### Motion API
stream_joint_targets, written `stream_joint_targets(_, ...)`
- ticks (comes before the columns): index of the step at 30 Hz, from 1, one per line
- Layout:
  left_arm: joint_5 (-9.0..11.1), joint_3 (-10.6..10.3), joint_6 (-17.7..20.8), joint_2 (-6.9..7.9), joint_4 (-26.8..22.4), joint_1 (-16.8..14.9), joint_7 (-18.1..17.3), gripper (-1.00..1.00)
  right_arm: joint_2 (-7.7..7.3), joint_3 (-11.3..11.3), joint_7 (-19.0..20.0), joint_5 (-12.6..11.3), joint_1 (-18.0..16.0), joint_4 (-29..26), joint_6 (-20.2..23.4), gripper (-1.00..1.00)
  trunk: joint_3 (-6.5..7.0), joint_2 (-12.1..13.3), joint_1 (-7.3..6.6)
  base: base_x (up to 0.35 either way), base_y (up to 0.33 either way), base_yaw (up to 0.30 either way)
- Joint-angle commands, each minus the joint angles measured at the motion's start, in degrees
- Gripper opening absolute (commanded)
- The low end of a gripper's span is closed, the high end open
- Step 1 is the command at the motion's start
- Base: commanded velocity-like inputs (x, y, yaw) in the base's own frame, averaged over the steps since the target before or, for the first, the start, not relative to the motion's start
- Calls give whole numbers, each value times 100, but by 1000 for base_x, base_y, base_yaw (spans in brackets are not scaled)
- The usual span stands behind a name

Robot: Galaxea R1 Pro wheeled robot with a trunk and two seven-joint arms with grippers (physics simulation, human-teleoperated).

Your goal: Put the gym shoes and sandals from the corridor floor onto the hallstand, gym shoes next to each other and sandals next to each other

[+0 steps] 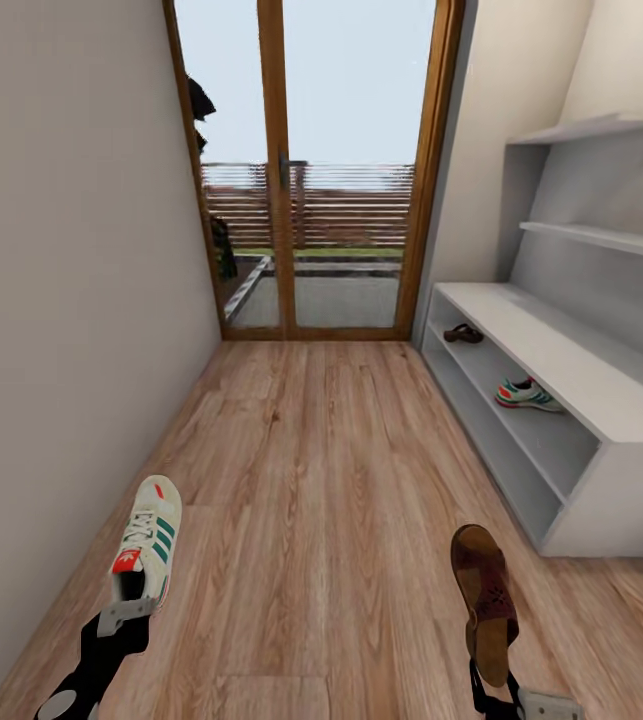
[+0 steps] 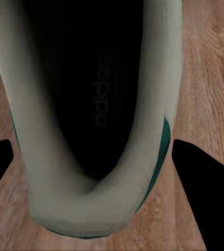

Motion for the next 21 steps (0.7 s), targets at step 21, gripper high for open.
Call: stream_joint_targets(21, -59, 46, -18, -6, 2, -6, -49, -100, 5, -46, 57, 4, -3, -3, -20, -100, 17, -2, 2, 339, 0, 0)
